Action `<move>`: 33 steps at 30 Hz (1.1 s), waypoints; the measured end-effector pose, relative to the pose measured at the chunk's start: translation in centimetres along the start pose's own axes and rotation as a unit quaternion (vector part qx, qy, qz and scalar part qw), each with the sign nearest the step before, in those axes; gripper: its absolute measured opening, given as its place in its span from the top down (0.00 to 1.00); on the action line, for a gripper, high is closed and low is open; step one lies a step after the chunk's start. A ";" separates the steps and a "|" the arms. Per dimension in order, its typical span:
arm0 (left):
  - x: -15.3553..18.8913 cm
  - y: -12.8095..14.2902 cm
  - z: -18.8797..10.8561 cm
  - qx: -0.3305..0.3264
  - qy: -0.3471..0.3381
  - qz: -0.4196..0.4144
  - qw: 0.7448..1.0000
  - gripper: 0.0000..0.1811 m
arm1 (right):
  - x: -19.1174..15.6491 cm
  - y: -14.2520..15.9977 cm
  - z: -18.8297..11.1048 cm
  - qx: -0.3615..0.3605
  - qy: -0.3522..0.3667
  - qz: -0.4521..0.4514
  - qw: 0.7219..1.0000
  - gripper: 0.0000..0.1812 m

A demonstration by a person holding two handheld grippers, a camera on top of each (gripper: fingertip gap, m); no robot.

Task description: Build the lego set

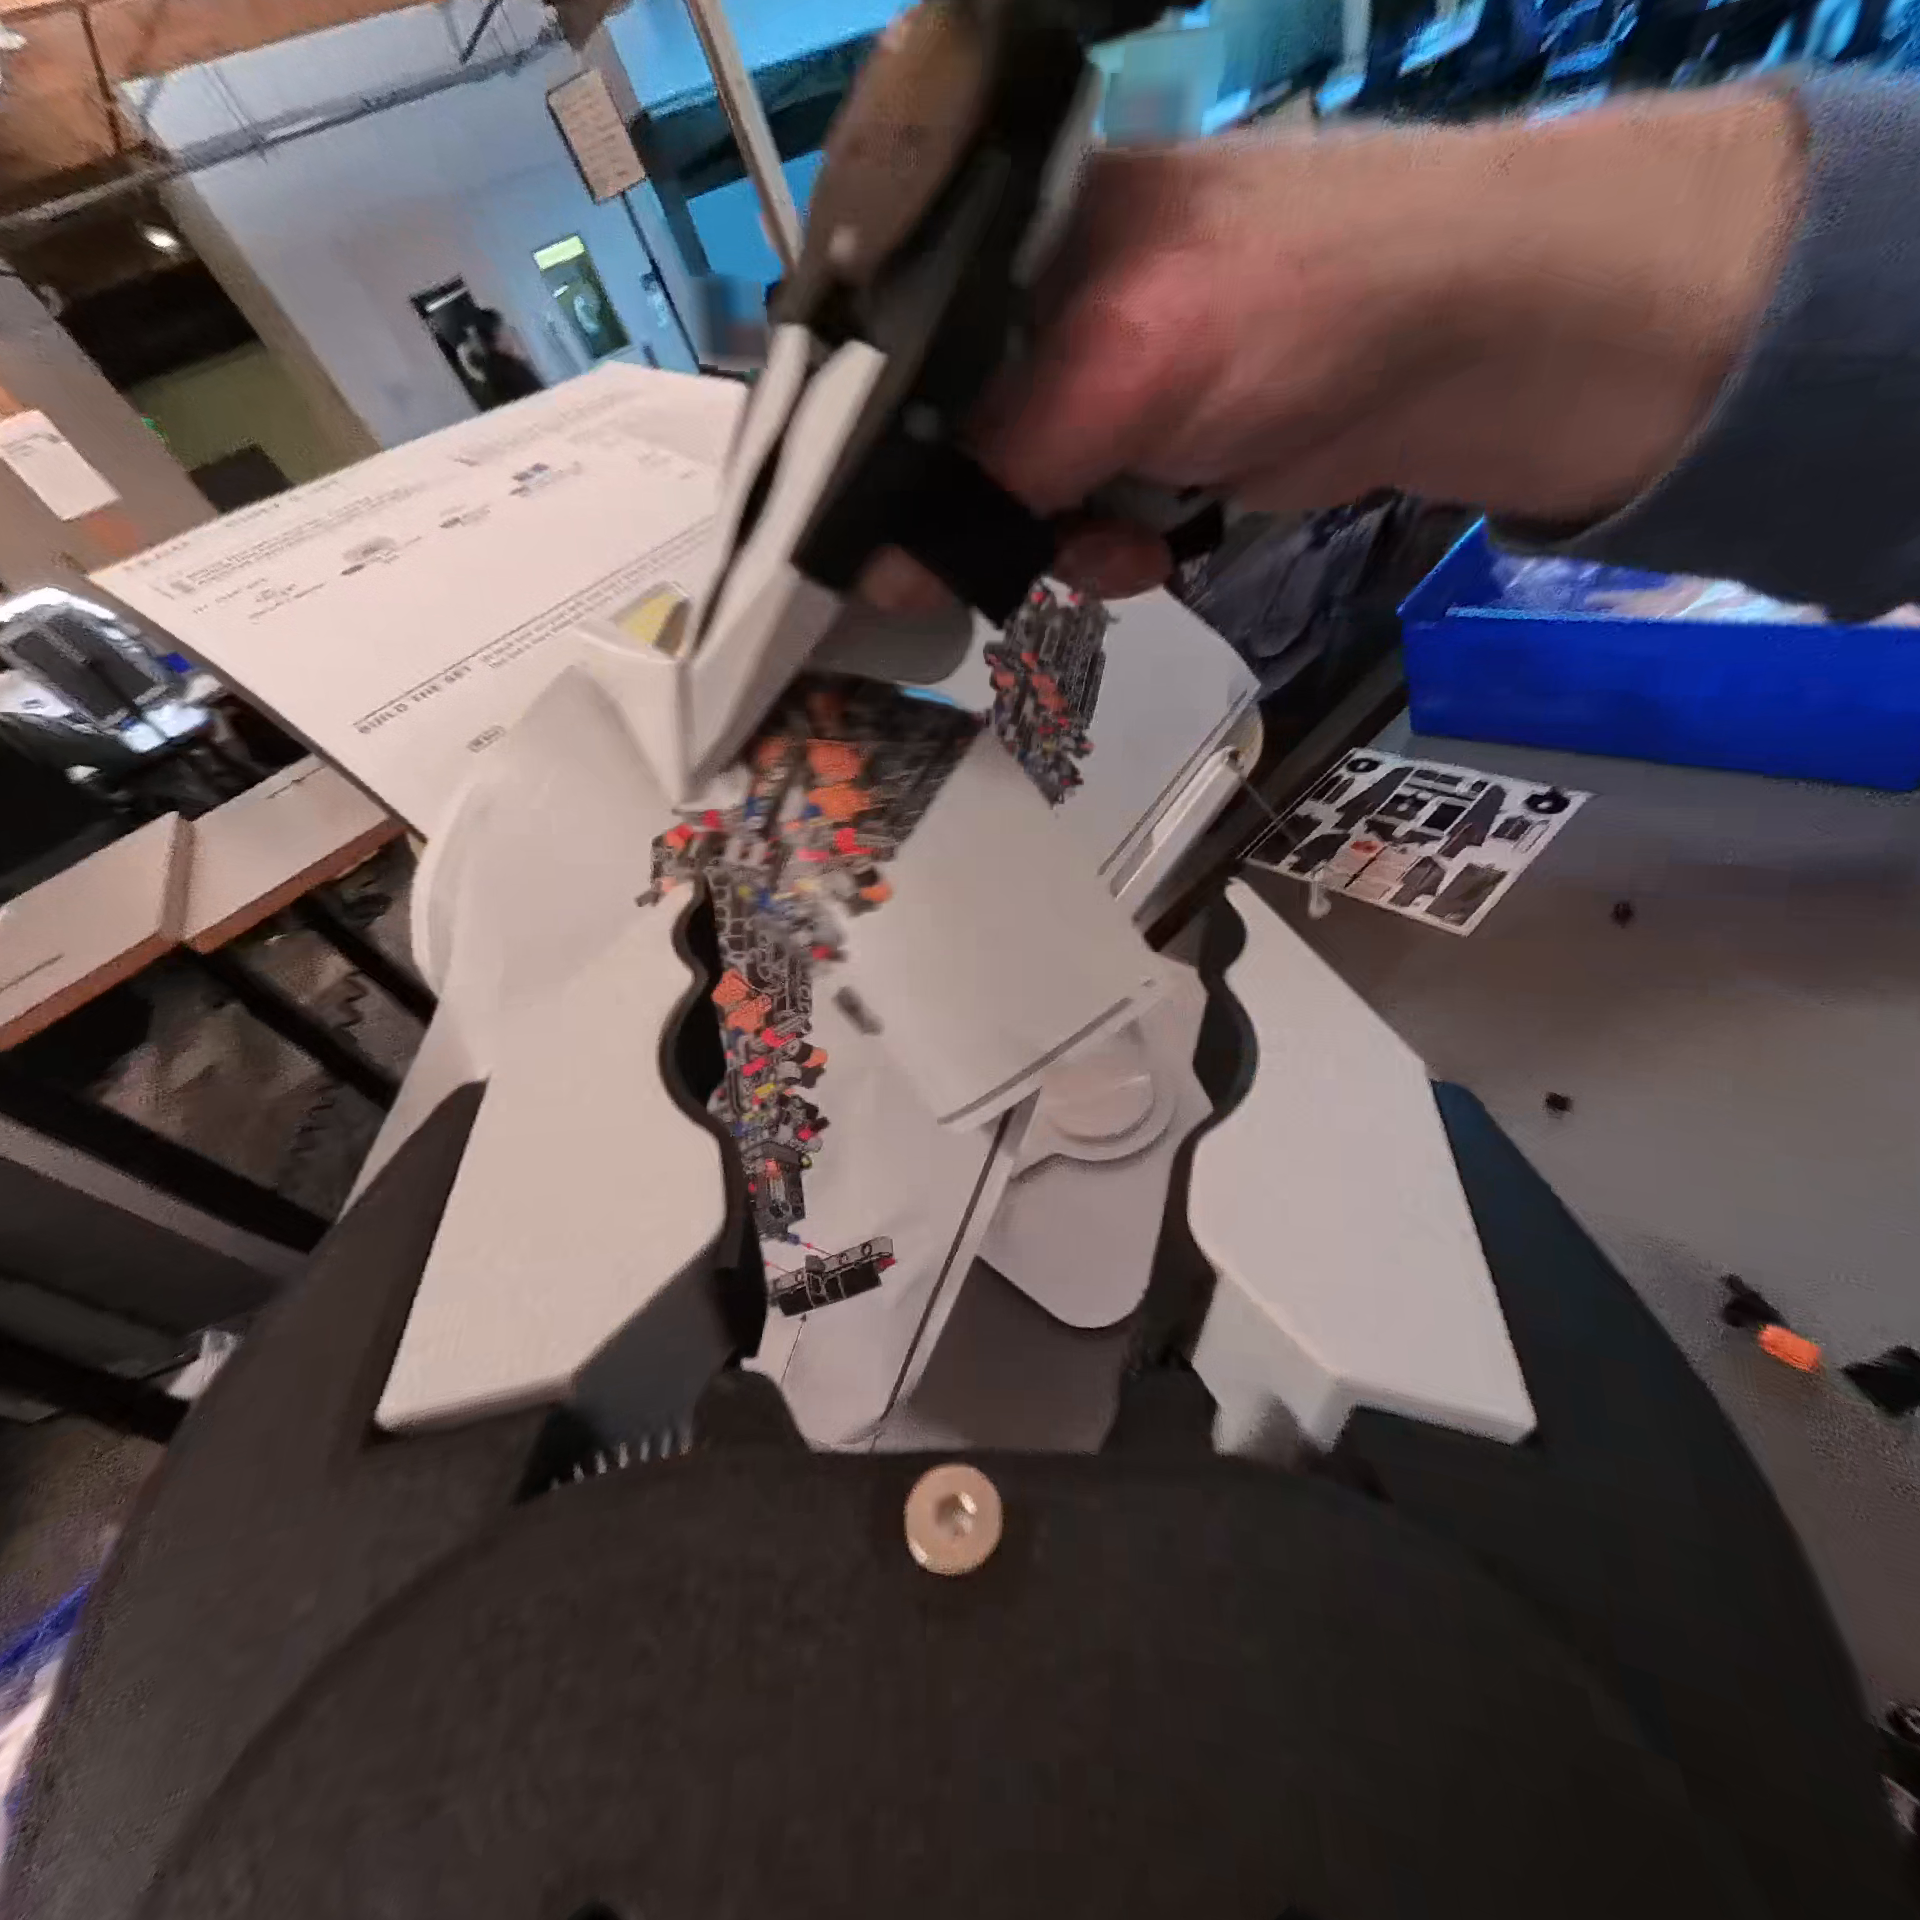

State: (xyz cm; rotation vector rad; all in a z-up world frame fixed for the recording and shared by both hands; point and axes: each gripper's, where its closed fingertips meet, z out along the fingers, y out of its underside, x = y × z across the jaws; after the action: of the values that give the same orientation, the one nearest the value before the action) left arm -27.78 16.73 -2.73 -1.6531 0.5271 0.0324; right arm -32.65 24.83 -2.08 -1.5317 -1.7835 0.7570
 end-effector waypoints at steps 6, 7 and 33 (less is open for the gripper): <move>0.1 2.4 3.6 -0.053 -0.089 0.034 0.994 0.44 | 0.1 -0.6 2.2 -0.010 0.026 0.034 0.999 1.00; -0.4 2.8 4.0 -0.060 -0.116 0.049 0.990 0.44 | 0.1 -0.6 2.4 -0.012 0.029 0.038 0.999 1.00; -11.1 8.2 -1.5 0.100 -0.195 -0.193 0.956 1.00 | 2.0 -3.2 -2.9 0.074 0.151 -0.088 0.982 0.63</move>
State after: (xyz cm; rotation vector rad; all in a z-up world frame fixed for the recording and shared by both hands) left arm -40.99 18.38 -6.61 -1.4750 -0.0955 0.0162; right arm -32.45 26.42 2.42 -1.2947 -1.5752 0.5267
